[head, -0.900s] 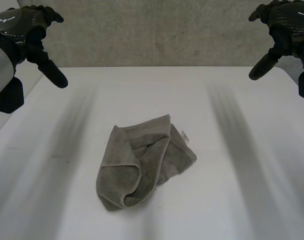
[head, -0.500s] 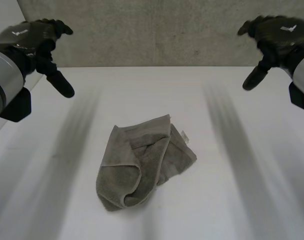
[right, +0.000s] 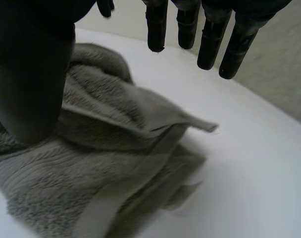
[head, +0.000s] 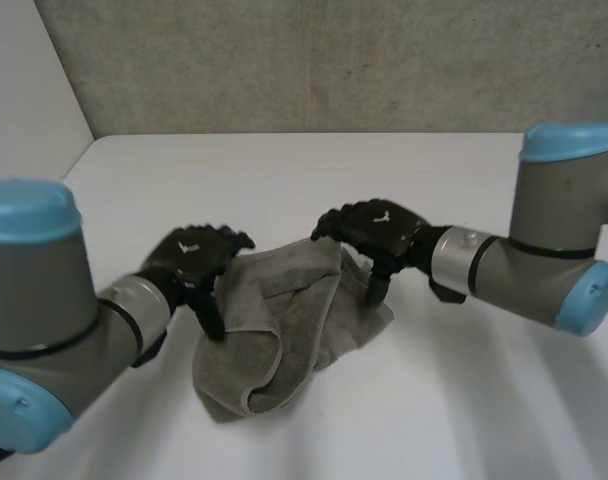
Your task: Fold the towel.
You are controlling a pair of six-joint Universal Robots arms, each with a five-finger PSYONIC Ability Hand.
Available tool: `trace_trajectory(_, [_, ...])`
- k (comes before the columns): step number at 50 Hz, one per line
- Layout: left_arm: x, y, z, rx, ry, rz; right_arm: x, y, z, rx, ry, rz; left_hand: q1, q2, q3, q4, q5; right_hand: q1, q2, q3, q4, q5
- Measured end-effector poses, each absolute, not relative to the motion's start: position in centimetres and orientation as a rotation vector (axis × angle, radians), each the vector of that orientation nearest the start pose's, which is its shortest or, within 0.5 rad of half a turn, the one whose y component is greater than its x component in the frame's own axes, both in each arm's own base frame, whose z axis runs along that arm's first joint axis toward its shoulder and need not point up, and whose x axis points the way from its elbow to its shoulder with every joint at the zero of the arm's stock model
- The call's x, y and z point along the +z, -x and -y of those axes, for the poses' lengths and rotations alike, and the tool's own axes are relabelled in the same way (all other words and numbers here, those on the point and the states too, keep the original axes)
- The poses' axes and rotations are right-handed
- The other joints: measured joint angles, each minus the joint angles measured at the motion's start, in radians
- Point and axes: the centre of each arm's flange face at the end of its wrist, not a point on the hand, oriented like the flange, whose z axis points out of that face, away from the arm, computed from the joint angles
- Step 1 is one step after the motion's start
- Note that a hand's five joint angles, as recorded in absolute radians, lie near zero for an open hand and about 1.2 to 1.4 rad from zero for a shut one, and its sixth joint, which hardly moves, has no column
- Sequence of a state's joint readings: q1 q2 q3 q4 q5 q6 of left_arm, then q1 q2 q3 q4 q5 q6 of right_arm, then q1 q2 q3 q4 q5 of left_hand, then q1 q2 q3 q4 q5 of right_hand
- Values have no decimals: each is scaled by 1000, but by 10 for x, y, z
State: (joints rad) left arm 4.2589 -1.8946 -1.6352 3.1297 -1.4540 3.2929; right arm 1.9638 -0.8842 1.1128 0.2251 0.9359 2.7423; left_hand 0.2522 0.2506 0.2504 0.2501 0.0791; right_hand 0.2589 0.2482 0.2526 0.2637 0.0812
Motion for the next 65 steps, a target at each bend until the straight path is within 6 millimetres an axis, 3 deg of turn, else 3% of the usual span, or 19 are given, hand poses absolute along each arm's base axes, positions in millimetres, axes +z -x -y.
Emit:
trace_trajectory(7, [154, 275, 234, -1819, -976, -2718, 157, -331, 285, -1307, 1271, -1836, 168, 170, 171, 170, 162, 87, 95, 95, 77, 104])
trace_trajectory(12, [145, 278, 242, -1874, -966, -2687, 144, -339, 283, -1328, 1286, -1810, 485, 492, 483, 483, 469, 391, 411, 404, 391, 408])
trace_trajectory(17, [150, 282, 253, -1984, -942, -2616, 141, -349, 285, -1390, 1293, -1760, 738, 746, 739, 741, 729, 978, 985, 973, 953, 969])
trace_trajectory(21, [172, 286, 264, -2115, -901, -2521, 155, -355, 293, -1487, 1271, -1722, 888, 911, 904, 910, 885, 1071, 1075, 1082, 1074, 1087])
trace_trajectory(26, [228, 289, 285, -2356, -767, -2313, 215, -360, 321, -1760, 1099, -1676, 919, 957, 950, 957, 918, 1071, 1076, 1082, 1074, 1087])
trace_trajectory(28, [270, 286, 296, -2506, -628, -2152, 264, -355, 335, -1952, 923, -1622, 924, 962, 957, 963, 925, 1071, 1076, 1082, 1074, 1087])
trace_trajectory(29, [281, 285, 298, -2544, -587, -2107, 277, -353, 338, -2002, 871, -1601, 924, 962, 957, 963, 925, 1071, 1076, 1082, 1074, 1087])
trace_trajectory(30, [302, 282, 302, -2617, -501, -2018, 306, -347, 342, -2105, 756, -1545, 924, 964, 959, 964, 925, 1071, 1076, 1082, 1074, 1087])
trace_trajectory(32, [343, 274, 306, -2752, -321, -1838, 352, -336, 343, -2246, 575, -1434, 928, 965, 961, 965, 925, 1071, 1076, 1082, 1074, 1087])
trace_trajectory(34, [370, 268, 305, -2843, -186, -1705, 380, -327, 338, -2321, 465, -1350, 928, 965, 962, 967, 932, 1071, 1076, 1082, 1074, 1091])
trace_trajectory(36, [394, 261, 302, -2928, -57, -1577, 402, -319, 331, -2369, 395, -1284, 928, 966, 963, 967, 932, 1071, 1076, 1082, 1074, 1093])
trace_trajectory(39, [406, 257, 297, -2983, 25, -1500, 408, -315, 318, -2377, 416, -1274, 929, 966, 963, 967, 932, 1071, 1076, 1082, 1074, 1093])
trace_trajectory(41, [399, 257, 294, -2975, 17, -1526, 402, -315, 310, -2357, 483, -1306, 929, 966, 963, 967, 932, 1071, 1076, 1082, 1074, 1094])
trace_trajectory(45, [356, 258, 283, -2870, -123, -1718, 368, -318, 290, -2264, 708, -1433, 927, 941, 942, 942, 930, 1072, 1079, 1082, 1074, 1095])
trace_trajectory(52, [245, 257, 252, -2526, -472, -2167, 268, -316, 250, -1906, 1220, -1751, 820, 821, 821, 821, 821, 1072, 1079, 1082, 1074, 1095])
trace_trajectory(55, [210, 253, 244, -2389, -538, -2295, 226, -313, 235, -1729, 1376, -1853, 804, 805, 805, 806, 807, 1072, 1079, 1082, 1074, 1095])
trace_trajectory(60, [172, 241, 241, -2181, -557, -2439, 162, -306, 219, -1453, 1502, -1997, 796, 797, 798, 798, 797, 1072, 1079, 1082, 1074, 1095])
trace_trajectory(65, [157, 227, 242, -2025, -531, -2521, 133, -302, 212, -1323, 1506, -2065, 792, 794, 794, 794, 794, 1072, 1079, 1082, 1074, 1095])
